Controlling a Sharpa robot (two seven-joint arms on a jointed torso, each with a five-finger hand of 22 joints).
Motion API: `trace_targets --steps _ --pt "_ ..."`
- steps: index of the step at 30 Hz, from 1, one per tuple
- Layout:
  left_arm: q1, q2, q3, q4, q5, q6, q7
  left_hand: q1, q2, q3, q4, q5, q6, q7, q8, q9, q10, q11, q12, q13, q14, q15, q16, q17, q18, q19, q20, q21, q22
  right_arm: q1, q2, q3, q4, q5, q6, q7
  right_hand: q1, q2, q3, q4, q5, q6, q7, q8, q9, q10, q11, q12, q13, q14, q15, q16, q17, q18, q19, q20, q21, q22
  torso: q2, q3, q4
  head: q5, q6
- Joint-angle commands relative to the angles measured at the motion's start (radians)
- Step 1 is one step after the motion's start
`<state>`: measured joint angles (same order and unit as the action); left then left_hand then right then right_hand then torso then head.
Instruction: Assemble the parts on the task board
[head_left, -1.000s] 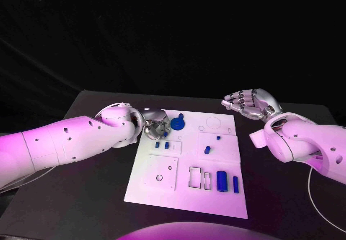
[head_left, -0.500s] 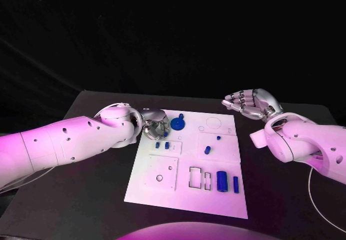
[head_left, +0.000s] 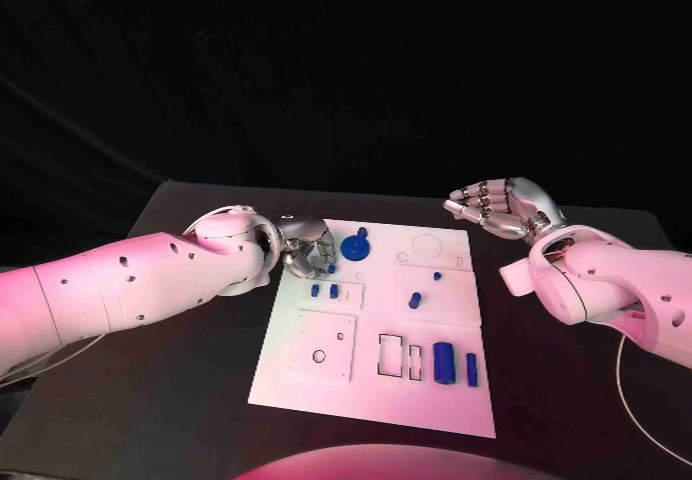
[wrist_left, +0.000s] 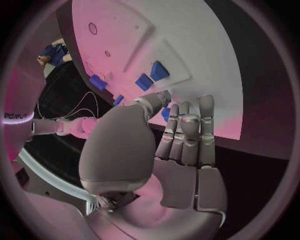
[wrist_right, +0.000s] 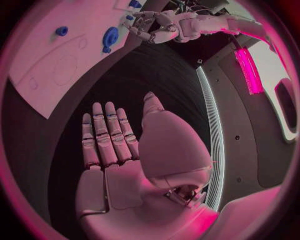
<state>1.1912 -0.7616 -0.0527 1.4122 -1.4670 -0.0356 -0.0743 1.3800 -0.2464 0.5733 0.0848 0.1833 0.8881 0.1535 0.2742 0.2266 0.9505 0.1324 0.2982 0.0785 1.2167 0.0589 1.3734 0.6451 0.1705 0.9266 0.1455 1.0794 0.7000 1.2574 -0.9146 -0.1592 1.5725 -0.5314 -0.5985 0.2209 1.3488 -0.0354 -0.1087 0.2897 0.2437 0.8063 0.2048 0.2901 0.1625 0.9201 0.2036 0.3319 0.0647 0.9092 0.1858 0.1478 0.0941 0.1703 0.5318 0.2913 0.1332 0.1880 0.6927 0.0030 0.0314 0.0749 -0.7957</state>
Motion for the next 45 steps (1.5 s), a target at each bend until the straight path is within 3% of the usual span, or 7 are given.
trace_targets --steps 1,8,13,15,23,30,45 --pt "0.0 -0.005 0.002 -0.001 0.001 -0.016 -0.002 0.01 0.001 -0.008 0.0 -0.003 -0.008 0.006 -0.01 -0.003 -0.012 0.001 -0.002 -0.001 -0.008 0.0 -0.004 -0.006 0.014 0.001 0.009 -0.003 -0.001 0.0 0.0 0.0 -0.002 -0.004 0.005 0.01 -0.003 0.004 -0.006 -0.001 -0.003 0.003 0.06 -0.006 -0.001 0.003 0.003 -0.005 -0.001 -0.004 0.0 -0.004 -0.001 -0.003 -0.007 0.001 -0.005 -0.001 0.0 -0.0002 -0.0006 -0.001 0.0" --pt "0.0 -0.023 0.009 -0.01 0.005 -0.032 -0.002 0.02 0.006 -0.006 -0.005 -0.002 -0.006 0.015 -0.014 -0.006 -0.022 0.003 0.0 -0.001 -0.014 0.001 -0.005 -0.018 0.014 0.001 0.01 -0.003 -0.001 -0.001 0.0 0.0 -0.007 -0.014 0.02 -0.007 0.009 0.003 -0.005 -0.007 -0.002 0.003 0.06 -0.007 -0.003 0.003 0.003 -0.006 -0.001 -0.004 0.0 -0.005 -0.002 -0.004 -0.005 0.001 -0.005 -0.002 0.0 0.0002 -0.0002 -0.002 0.0" --pt "0.001 -0.047 0.024 -0.012 0.11 -0.096 0.013 0.044 0.015 0.007 -0.019 0.0 0.013 0.038 -0.008 -0.006 -0.032 0.006 0.01 -0.002 -0.048 0.002 -0.028 -0.088 0.015 -0.003 0.01 -0.001 -0.001 -0.001 -0.001 0.0 -0.015 -0.085 0.074 -0.047 0.181 0.002 0.098 -0.096 0.003 0.019 0.047 -0.006 -0.008 0.014 -0.01 -0.02 -0.002 0.042 -0.016 0.019 0.004 0.011 0.134 -0.003 0.05 0.031 -0.002 0.0003 -0.0008 -0.003 0.002" --pt "0.001 -0.063 0.032 -0.008 0.226 -0.133 0.029 0.055 0.018 0.019 -0.03 0.0 0.029 0.044 0.013 -0.001 -0.036 0.011 0.016 -0.004 -0.116 0.004 -0.087 -0.216 0.015 -0.015 0.011 -0.008 -0.004 -0.001 -0.002 0.0 -0.014 -0.149 0.116 -0.071 0.216 -0.025 0.165 -0.104 0.082 0.041 0.032 -0.009 -0.013 0.034 -0.029 -0.037 -0.003 0.121 -0.042 0.061 0.024 0.016 0.233 -0.023 0.106 0.048 -0.002 0.0012 -0.001 -0.004 0.002" --pt "0.002 -0.12 0.043 0.02 0.751 -0.216 0.179 0.045 0.032 0.034 -0.038 -0.002 0.014 0.038 0.039 -0.003 0.015 0.0 0.062 0.0 -0.147 -0.007 -0.177 -0.267 0.016 -0.044 0.003 -0.039 -0.024 -0.004 -0.001 0.0 -0.002 -0.548 0.315 -0.199 0.202 -0.186 0.469 -0.066 0.022 0.146 -0.013 -0.02 -0.024 0.17 -0.075 -0.093 -0.002 0.319 -0.116 0.155 0.115 0.015 0.393 -0.097 0.211 0.083 -0.002 0.0016 -0.0007 -0.025 0.009" --pt "0.001 -0.154 0.042 0.065 1.058 -0.203 0.33 0.04 0.043 0.029 -0.04 -0.003 0.016 0.034 0.051 -0.002 0.039 -0.008 0.087 0.006 -0.14 -0.012 -0.188 -0.274 0.016 -0.043 -0.001 -0.044 -0.029 -0.016 0.0 0.0 0.019 -0.88 0.368 -0.295 0.151 -0.226 0.49 -0.102 -0.006 0.197 -0.043 -0.022 -0.019 0.255 -0.111 -0.13 0.001 0.494 -0.172 0.346 0.25 0.012 0.521 -0.161 0.362 0.178 -0.002 0.0003 -0.0026 -0.05 0.013" --pt "0.0 -0.176 0.038 0.095 1.273 -0.154 0.443 0.029 0.045 0.02 -0.037 -0.002 0.01 0.035 0.054 -0.003 0.03 -0.007 0.091 0.006 -0.144 -0.011 -0.196 -0.278 0.015 -0.046 -0.001 -0.052 -0.034 -0.04 0.021 0.0 0.033 -1.134 0.32 -0.405 0.079 -0.249 0.497 -0.108 -0.021 0.211 -0.038 -0.06 -0.009 0.25 -0.106 -0.215 0.006 0.535 -0.169 0.85 0.608 0.01 0.569 -0.183 0.55 0.339 0.001 0.002 -0.0005 -0.068 0.018"
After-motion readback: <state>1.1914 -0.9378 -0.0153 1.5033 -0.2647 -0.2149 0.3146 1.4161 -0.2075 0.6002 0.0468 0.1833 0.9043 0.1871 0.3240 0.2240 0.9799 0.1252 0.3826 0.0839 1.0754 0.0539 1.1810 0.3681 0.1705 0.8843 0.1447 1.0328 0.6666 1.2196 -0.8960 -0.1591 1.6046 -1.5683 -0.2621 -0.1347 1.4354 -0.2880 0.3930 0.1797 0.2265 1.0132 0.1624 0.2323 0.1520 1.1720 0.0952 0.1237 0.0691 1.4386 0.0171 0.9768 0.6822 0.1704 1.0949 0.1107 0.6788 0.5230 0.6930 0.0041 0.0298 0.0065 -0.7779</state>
